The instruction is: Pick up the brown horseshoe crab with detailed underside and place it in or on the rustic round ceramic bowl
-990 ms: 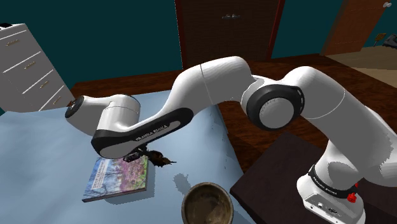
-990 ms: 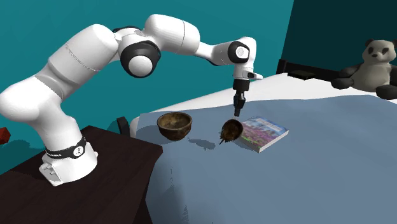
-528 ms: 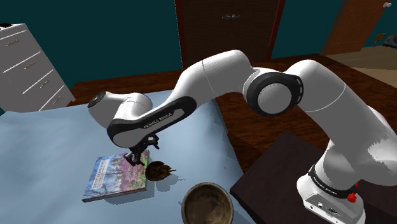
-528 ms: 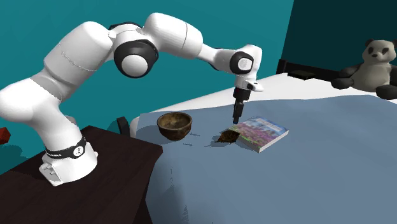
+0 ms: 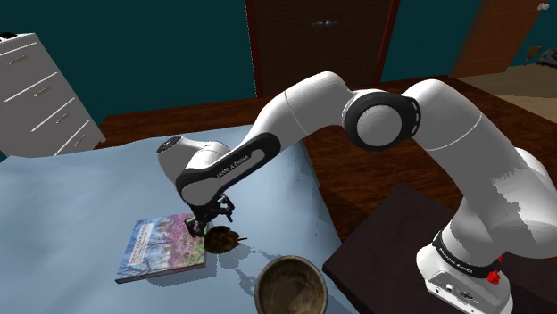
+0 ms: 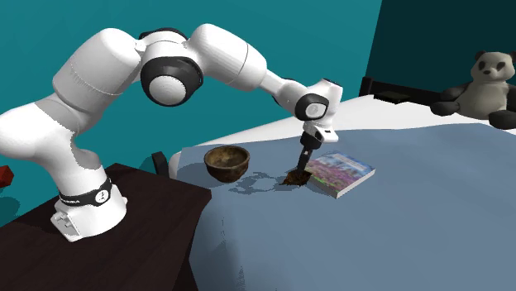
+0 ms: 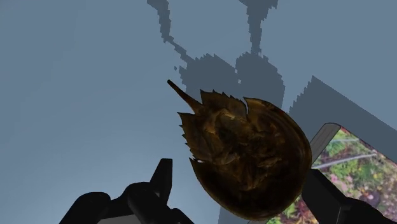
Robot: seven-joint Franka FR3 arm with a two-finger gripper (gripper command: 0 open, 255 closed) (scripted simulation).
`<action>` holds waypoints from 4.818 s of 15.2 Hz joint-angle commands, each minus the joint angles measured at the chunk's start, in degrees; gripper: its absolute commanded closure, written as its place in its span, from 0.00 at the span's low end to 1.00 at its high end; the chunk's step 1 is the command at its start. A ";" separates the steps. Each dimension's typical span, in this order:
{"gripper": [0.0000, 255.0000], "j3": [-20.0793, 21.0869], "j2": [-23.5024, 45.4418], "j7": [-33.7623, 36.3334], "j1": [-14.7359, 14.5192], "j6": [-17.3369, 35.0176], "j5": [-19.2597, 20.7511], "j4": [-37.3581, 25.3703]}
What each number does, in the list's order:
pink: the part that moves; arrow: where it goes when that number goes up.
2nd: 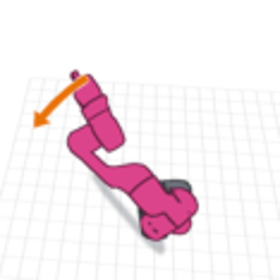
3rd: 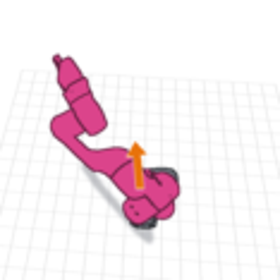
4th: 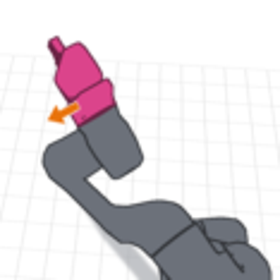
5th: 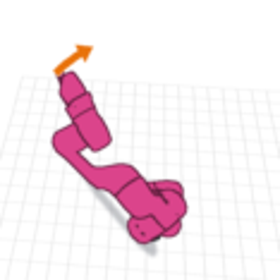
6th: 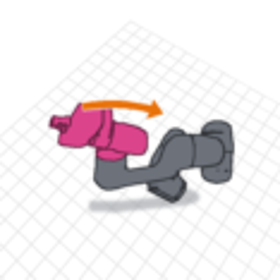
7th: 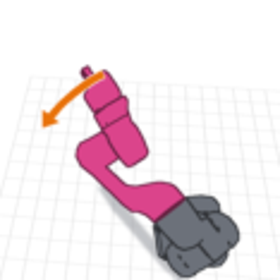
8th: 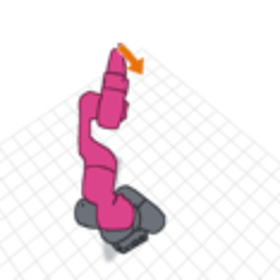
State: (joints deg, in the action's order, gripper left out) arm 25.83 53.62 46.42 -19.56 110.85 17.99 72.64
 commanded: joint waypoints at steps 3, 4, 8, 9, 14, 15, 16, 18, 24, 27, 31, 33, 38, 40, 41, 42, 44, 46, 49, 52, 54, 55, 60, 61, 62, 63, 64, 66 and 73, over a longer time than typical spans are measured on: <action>0.00 -0.28 0.77 0.31 0.16 2.40 0.35 1.67; 0.00 -0.29 0.77 0.31 0.15 2.39 0.36 1.66; 0.00 -0.29 0.78 0.31 0.15 2.39 0.36 1.65; 0.00 -0.29 0.78 0.31 0.15 2.39 0.36 1.65; 1.00 -0.29 0.78 0.31 0.15 2.38 0.36 1.64; 1.00 -0.28 0.72 0.33 0.16 2.41 0.35 1.73; 1.00 -0.28 0.72 0.33 0.16 2.40 0.35 1.72; 1.00 -0.27 0.73 0.32 0.14 2.32 0.34 1.63; 0.00 1.27 -12.81 -6.93 4.94 25.85 9.55 29.27; 0.00 -1.92 -20.10 -10.30 6.64 46.98 22.92 46.69; 0.00 -3.99 -17.02 -8.89 4.98 48.25 24.84 44.77; 0.00 -4.98 -15.47 -8.27 4.17 48.87 25.67 43.75; 0.00 -5.74 -14.24 -7.82 3.55 49.35 26.28 42.91; 0.00 -5.74 -14.24 -7.82 3.55 49.35 26.28 42.91; 0.00 -5.74 -14.24 -7.82 3.55 49.35 26.28 42.91; 0.00 -5.73 -14.25 -7.82 3.56 49.34 26.27 42.92; 1.00 -5.73 -14.25 -7.82 3.56 49.34 26.27 42.92; 1.00 -5.74 -14.23 -7.84 3.57 49.35 26.28 42.90; 1.00 -5.61 -14.13 -8.08 3.67 49.15 26.12 42.64; 1.00 -5.73 -14.24 -7.82 3.56 49.35 26.28 42.92; 1.00 -4.66 -15.57 -8.64 4.40 48.50 25.35 43.53; 1.00 -4.12 -16.23 -9.06 4.83 48.07 24.87 43.82; 1.00 -1.38 -19.46 -11.23 6.97 45.87 22.30 45.10; 1.00 -0.83 -20.09 -11.68 7.39 45.42 21.75 45.32; 1.00 -0.28 -20.73 -12.14 7.82 44.97 21.19 45.52; 1.00 0.27 -21.35 -12.60 8.24 44.52 20.62 45.72; 1.00 0.82 -21.98 -13.06 8.67 44.06 20.05 45.90; 1.00 1.92 -23.22 -13.99 9.51 43.14 18.87 46.22; 1.00 5.64 -27.45 -17.35 12.36 39.82 14.50 46.95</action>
State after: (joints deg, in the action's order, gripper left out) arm 30.94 26.84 29.61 -7.69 151.07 33.14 119.37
